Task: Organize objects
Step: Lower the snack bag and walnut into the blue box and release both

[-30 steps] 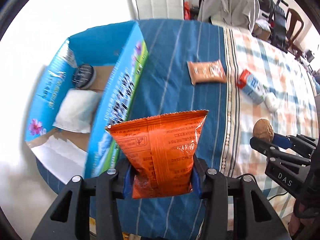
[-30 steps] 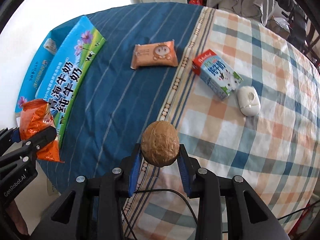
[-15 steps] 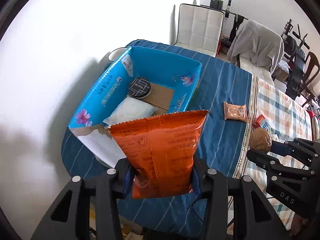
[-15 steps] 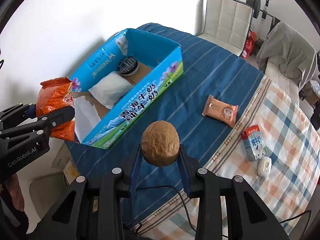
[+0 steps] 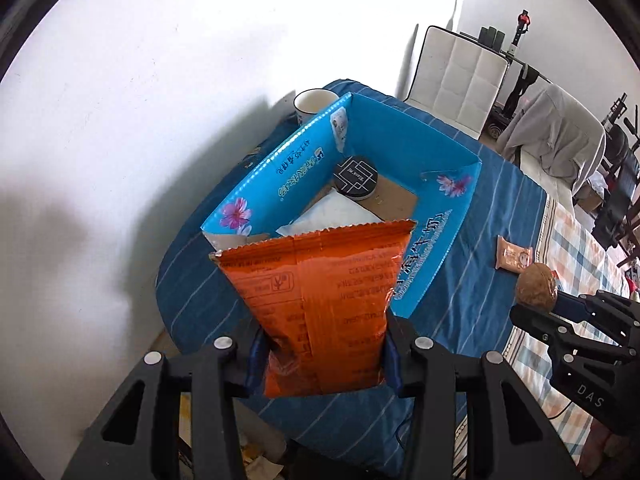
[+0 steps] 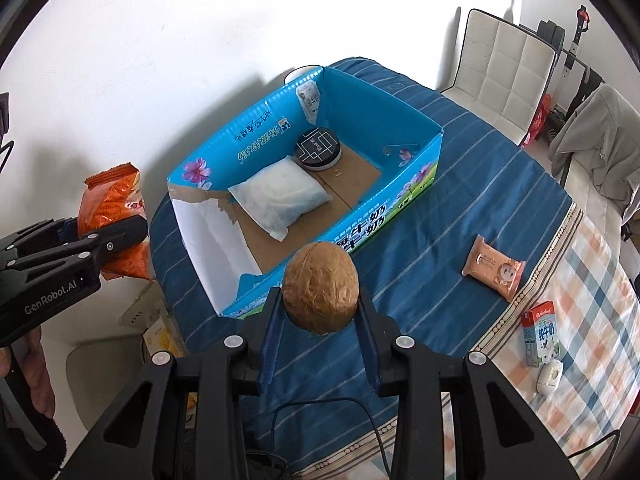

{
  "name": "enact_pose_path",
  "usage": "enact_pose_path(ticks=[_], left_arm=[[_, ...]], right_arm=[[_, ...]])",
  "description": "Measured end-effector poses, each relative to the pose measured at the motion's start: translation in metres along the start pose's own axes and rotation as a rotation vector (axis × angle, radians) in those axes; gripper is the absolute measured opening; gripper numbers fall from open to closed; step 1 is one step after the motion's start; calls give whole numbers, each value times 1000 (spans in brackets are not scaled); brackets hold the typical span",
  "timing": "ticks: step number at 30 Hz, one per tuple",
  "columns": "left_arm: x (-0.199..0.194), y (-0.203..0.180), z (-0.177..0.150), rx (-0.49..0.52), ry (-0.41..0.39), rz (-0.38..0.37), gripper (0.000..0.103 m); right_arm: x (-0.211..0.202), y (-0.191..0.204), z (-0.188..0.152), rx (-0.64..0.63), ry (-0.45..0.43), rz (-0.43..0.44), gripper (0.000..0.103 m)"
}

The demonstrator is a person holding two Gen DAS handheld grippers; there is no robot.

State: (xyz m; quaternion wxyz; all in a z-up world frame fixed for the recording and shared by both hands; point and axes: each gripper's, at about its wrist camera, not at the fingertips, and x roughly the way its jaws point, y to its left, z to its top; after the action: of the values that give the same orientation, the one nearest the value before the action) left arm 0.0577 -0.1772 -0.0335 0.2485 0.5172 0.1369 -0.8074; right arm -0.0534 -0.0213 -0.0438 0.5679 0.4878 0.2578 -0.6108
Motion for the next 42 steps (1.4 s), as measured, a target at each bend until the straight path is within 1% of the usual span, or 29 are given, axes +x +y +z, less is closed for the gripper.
enact_pose_path(ticks=[3,6,9,11,13,15,18,22,24,25,28,32,36,38,39,40,41,42], left_arm=[[20,8,14,-8,18,10,43],[48,10,26,26,55,11,43],[82,4,33,119,101,33,43],[106,1,35,182,136,27,43],[131,-6,34,278,184,42,43],[150,-11,33,349,212,73,43],[172,-15,32,424,246,87,43],[198,-15,35,507,258,163,43],[212,-11,37,532,277,192,43],[217,-9,38,537,281,195,43],[225,-1,43,522,298,184,45],[225,7,48,477,307,163,45],[216,11,52,436,291,147,47],[211,16,55,408,281,141,60],[207,19,58,390,272,140,84],[203,22,60,367,260,126,103],[197,26,62,336,246,97,103],[192,30,64,303,234,84,103]], right_arm=[[16,-1,18,10,-1,-2,37],[37,-4,39,24,2,-3,37],[64,-8,63,33,10,-13,37],[84,-13,77,39,25,-20,37],[107,-18,90,35,51,-31,37],[129,-25,101,47,70,-46,37],[159,-35,116,50,94,-64,37],[195,-41,133,17,142,-94,37],[207,-38,140,-14,149,-118,37],[213,-36,144,-29,161,-145,37],[221,-35,154,-55,161,-173,37],[223,-40,161,-69,167,-156,37],[229,-39,163,-72,175,-158,38],[231,-39,163,-71,185,-142,38],[231,-39,163,-69,191,-135,38],[231,-39,162,-67,198,-123,38],[229,-38,159,-67,206,-106,38],[228,-38,158,-66,210,-90,42]])
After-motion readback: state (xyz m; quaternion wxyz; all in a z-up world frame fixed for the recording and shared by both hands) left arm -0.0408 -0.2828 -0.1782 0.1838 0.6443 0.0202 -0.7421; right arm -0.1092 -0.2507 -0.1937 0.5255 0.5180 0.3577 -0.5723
